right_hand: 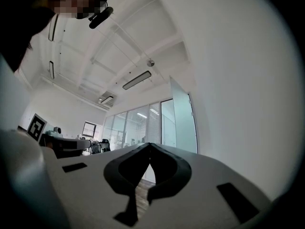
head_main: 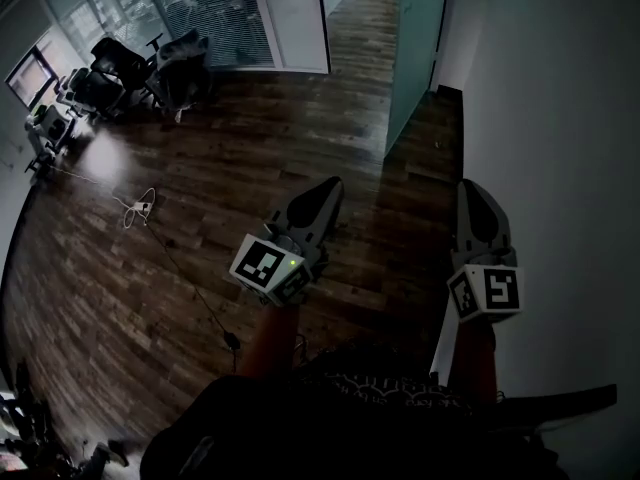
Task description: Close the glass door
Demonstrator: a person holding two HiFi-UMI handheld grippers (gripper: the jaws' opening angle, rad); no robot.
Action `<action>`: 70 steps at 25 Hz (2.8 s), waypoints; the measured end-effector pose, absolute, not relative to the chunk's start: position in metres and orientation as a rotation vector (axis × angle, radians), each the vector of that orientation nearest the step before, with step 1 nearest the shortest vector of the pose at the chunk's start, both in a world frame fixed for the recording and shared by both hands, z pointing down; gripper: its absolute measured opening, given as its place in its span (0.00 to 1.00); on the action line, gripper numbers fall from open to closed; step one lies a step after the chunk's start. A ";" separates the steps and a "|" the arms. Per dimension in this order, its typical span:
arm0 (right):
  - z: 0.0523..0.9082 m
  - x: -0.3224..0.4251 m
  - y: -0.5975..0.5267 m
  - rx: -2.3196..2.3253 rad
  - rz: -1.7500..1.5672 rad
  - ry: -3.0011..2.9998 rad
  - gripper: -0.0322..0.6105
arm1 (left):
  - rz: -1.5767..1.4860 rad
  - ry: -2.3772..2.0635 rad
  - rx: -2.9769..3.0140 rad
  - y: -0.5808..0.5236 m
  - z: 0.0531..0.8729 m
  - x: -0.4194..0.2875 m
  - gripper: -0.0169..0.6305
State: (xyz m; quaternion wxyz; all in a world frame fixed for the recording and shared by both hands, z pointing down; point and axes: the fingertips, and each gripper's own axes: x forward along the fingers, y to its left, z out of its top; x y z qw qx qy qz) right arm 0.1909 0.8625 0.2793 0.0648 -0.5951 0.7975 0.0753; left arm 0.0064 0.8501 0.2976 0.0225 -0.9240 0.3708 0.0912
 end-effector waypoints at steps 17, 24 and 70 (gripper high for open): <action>0.294 0.224 0.733 -1.819 0.208 2.413 0.05 | 0.273 1.156 -2.850 0.736 0.305 0.041 0.03; 0.289 0.257 0.644 -1.774 0.211 2.444 0.05 | 0.284 1.199 -2.821 0.653 0.298 0.070 0.03; 0.303 0.291 0.281 -1.850 0.184 2.447 0.05 | 0.271 1.058 -2.904 0.274 0.295 0.110 0.03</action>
